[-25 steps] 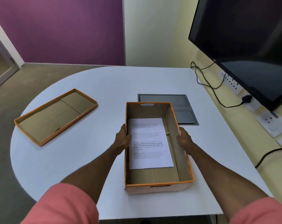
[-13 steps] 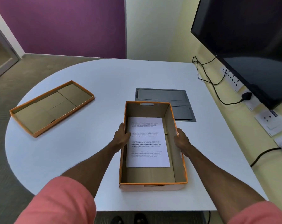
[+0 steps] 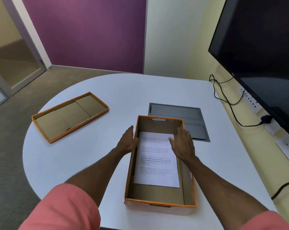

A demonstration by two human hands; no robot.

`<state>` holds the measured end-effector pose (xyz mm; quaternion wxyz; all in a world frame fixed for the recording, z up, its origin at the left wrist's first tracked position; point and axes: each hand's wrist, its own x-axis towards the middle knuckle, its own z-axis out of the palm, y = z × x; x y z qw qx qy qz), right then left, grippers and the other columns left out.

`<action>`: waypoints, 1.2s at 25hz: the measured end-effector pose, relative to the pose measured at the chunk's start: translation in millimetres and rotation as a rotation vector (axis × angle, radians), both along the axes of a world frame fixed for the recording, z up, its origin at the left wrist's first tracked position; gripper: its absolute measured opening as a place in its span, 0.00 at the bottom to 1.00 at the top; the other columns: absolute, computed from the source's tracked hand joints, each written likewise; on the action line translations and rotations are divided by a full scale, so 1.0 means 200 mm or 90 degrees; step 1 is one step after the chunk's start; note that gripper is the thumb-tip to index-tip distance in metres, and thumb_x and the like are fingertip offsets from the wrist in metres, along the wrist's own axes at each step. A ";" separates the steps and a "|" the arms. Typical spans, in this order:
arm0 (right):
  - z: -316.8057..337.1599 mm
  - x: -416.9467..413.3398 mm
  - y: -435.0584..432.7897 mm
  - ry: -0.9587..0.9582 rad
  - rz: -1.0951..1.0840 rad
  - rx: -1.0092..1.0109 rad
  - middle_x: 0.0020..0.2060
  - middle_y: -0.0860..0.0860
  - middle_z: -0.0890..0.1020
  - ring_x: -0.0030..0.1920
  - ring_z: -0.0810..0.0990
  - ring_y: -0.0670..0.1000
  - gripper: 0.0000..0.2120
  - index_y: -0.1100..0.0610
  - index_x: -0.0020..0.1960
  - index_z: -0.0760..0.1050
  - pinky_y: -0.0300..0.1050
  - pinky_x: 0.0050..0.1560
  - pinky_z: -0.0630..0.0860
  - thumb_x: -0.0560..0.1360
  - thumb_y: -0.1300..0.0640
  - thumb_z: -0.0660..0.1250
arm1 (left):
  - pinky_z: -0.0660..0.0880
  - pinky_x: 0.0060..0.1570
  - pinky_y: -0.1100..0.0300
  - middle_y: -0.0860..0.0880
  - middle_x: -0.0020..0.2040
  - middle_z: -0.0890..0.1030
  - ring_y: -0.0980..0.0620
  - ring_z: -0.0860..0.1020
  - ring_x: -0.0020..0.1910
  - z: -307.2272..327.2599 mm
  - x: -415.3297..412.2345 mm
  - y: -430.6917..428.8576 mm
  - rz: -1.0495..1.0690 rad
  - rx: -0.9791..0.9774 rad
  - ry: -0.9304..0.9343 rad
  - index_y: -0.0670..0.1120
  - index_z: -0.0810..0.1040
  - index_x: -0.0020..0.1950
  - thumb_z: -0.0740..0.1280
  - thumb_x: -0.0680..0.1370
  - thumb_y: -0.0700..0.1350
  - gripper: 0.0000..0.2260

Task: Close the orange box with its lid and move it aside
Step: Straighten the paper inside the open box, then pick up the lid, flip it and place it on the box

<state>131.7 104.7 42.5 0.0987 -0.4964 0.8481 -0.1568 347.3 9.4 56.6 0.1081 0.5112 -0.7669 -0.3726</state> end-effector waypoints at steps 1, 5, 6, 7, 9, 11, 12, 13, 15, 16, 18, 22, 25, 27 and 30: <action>0.02 0.03 -0.04 0.026 0.017 0.001 0.76 0.60 0.60 0.77 0.55 0.60 0.32 0.60 0.76 0.55 0.54 0.75 0.55 0.79 0.44 0.56 | 0.53 0.76 0.50 0.42 0.79 0.54 0.44 0.54 0.78 0.01 0.02 -0.02 -0.013 -0.030 -0.032 0.41 0.50 0.78 0.57 0.82 0.48 0.29; 0.08 0.15 -0.16 0.145 0.096 -0.042 0.72 0.62 0.67 0.75 0.61 0.62 0.31 0.62 0.73 0.62 0.61 0.74 0.57 0.78 0.42 0.53 | 0.49 0.76 0.43 0.42 0.79 0.53 0.44 0.53 0.78 0.07 0.11 -0.08 -0.058 -0.160 -0.165 0.42 0.49 0.78 0.55 0.81 0.47 0.28; 0.10 0.19 -0.19 0.155 0.108 -0.048 0.71 0.62 0.68 0.74 0.62 0.62 0.32 0.62 0.72 0.64 0.62 0.74 0.58 0.78 0.40 0.51 | 0.47 0.76 0.43 0.43 0.80 0.52 0.45 0.52 0.78 0.09 0.14 -0.09 -0.055 -0.181 -0.182 0.42 0.49 0.78 0.54 0.82 0.48 0.27; 0.11 0.22 -0.22 0.148 0.117 -0.046 0.71 0.62 0.68 0.74 0.62 0.62 0.35 0.62 0.72 0.64 0.62 0.74 0.57 0.77 0.38 0.49 | 0.46 0.76 0.43 0.43 0.80 0.51 0.45 0.51 0.78 0.10 0.17 -0.11 -0.048 -0.194 -0.194 0.42 0.49 0.78 0.54 0.82 0.48 0.27; 0.13 0.29 -0.29 0.121 0.126 -0.036 0.74 0.60 0.64 0.76 0.57 0.60 0.37 0.60 0.74 0.61 0.61 0.76 0.52 0.76 0.36 0.45 | 0.45 0.76 0.42 0.43 0.80 0.51 0.45 0.50 0.79 0.11 0.25 -0.13 -0.025 -0.200 -0.208 0.42 0.49 0.78 0.52 0.82 0.51 0.27; 0.15 0.37 -0.37 0.091 0.136 -0.034 0.76 0.59 0.59 0.78 0.52 0.58 0.34 0.58 0.76 0.56 0.59 0.76 0.48 0.78 0.37 0.48 | 0.45 0.76 0.43 0.44 0.80 0.50 0.45 0.49 0.79 0.12 0.34 -0.17 0.002 -0.189 -0.212 0.43 0.48 0.79 0.51 0.82 0.54 0.29; 0.16 0.41 -0.41 0.073 0.144 -0.039 0.77 0.58 0.58 0.78 0.50 0.58 0.34 0.57 0.76 0.55 0.59 0.76 0.47 0.78 0.38 0.50 | 0.44 0.76 0.43 0.44 0.80 0.49 0.45 0.48 0.79 0.14 0.39 -0.20 0.015 -0.185 -0.212 0.43 0.48 0.79 0.50 0.82 0.56 0.29; 0.17 0.46 -0.44 0.063 0.153 -0.044 0.77 0.58 0.57 0.78 0.49 0.58 0.34 0.57 0.76 0.55 0.59 0.76 0.47 0.78 0.38 0.51 | 0.45 0.76 0.43 0.44 0.80 0.50 0.46 0.48 0.79 0.15 0.44 -0.22 0.025 -0.185 -0.212 0.43 0.48 0.79 0.50 0.82 0.57 0.30; 0.19 0.54 -0.51 0.060 0.174 -0.047 0.77 0.59 0.55 0.78 0.48 0.59 0.34 0.58 0.77 0.54 0.59 0.77 0.47 0.78 0.38 0.50 | 0.47 0.76 0.42 0.43 0.80 0.52 0.46 0.50 0.79 0.18 0.54 -0.27 0.040 -0.196 -0.208 0.43 0.50 0.79 0.50 0.81 0.58 0.30; 0.19 0.59 -0.53 0.065 0.184 -0.043 0.78 0.59 0.54 0.78 0.48 0.59 0.34 0.58 0.77 0.53 0.59 0.77 0.46 0.78 0.38 0.50 | 0.47 0.76 0.42 0.43 0.80 0.53 0.45 0.51 0.79 0.19 0.58 -0.29 0.048 -0.200 -0.206 0.43 0.51 0.78 0.50 0.81 0.58 0.30; 0.20 0.70 -0.62 0.079 0.204 -0.040 0.78 0.59 0.53 0.78 0.47 0.58 0.35 0.57 0.77 0.52 0.58 0.77 0.44 0.78 0.37 0.48 | 0.48 0.75 0.41 0.43 0.79 0.54 0.45 0.52 0.78 0.20 0.68 -0.35 0.066 -0.206 -0.204 0.44 0.52 0.78 0.51 0.81 0.59 0.30; 0.19 0.95 -0.82 0.077 0.229 -0.036 0.78 0.58 0.52 0.79 0.46 0.57 0.35 0.57 0.77 0.51 0.58 0.77 0.42 0.78 0.37 0.47 | 0.46 0.75 0.41 0.44 0.80 0.52 0.46 0.51 0.79 0.18 0.91 -0.52 0.079 -0.195 -0.217 0.44 0.52 0.78 0.50 0.81 0.59 0.30; 0.16 1.12 -0.98 0.075 0.235 -0.023 0.78 0.58 0.52 0.79 0.46 0.57 0.35 0.57 0.77 0.50 0.57 0.77 0.42 0.78 0.36 0.47 | 0.47 0.75 0.41 0.44 0.80 0.53 0.45 0.52 0.78 0.15 1.08 -0.67 0.072 -0.195 -0.237 0.43 0.53 0.78 0.51 0.81 0.59 0.30; 0.12 1.25 -1.10 0.078 0.239 -0.017 0.78 0.58 0.53 0.79 0.46 0.57 0.35 0.57 0.77 0.51 0.57 0.77 0.42 0.78 0.36 0.48 | 0.47 0.76 0.42 0.44 0.80 0.52 0.45 0.51 0.78 0.11 1.21 -0.80 0.071 -0.182 -0.244 0.43 0.52 0.78 0.51 0.81 0.59 0.30; 0.07 1.42 -1.28 0.075 0.242 -0.004 0.78 0.59 0.54 0.78 0.47 0.57 0.35 0.57 0.77 0.52 0.58 0.77 0.44 0.77 0.36 0.48 | 0.47 0.76 0.42 0.44 0.80 0.52 0.46 0.50 0.79 0.05 1.39 -1.00 0.068 -0.164 -0.257 0.44 0.53 0.78 0.52 0.81 0.59 0.30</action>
